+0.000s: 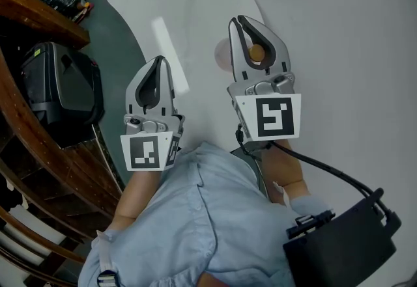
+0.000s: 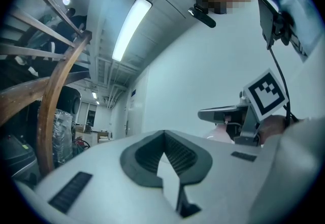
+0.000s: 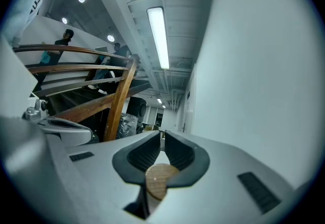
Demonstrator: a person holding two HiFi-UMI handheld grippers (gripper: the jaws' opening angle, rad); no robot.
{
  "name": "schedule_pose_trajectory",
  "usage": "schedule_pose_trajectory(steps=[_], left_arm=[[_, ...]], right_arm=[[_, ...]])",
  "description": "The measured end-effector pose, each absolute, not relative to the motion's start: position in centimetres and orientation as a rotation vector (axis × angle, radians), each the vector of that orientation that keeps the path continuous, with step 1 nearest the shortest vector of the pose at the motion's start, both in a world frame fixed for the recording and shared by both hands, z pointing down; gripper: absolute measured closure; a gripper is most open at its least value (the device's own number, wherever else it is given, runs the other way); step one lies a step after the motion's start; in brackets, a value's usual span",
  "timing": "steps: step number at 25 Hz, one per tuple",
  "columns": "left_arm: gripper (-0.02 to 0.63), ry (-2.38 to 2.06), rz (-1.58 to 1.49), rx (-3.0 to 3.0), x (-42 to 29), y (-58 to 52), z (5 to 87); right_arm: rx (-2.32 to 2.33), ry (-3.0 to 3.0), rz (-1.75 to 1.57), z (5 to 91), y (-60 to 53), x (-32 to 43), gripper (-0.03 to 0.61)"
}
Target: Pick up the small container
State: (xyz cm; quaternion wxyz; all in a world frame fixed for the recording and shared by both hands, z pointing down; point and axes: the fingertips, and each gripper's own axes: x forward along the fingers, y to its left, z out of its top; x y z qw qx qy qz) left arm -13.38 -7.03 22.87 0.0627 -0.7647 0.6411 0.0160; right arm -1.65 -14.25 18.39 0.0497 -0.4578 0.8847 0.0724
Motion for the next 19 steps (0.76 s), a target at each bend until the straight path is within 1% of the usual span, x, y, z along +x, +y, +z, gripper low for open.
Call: schedule_pose_trajectory(steps=[11, 19], left_arm=[[0.615, 1.926, 0.02, -2.318, -13.0, -7.2, 25.0], [0.615, 1.945, 0.041, -2.331, -14.0, -7.1, 24.0]], right_arm=[[-1.413, 2.691, 0.186, 21.0, -14.2, -1.1, 0.552], [-1.408, 2.686, 0.198, 19.7, -14.3, -2.3, 0.552]])
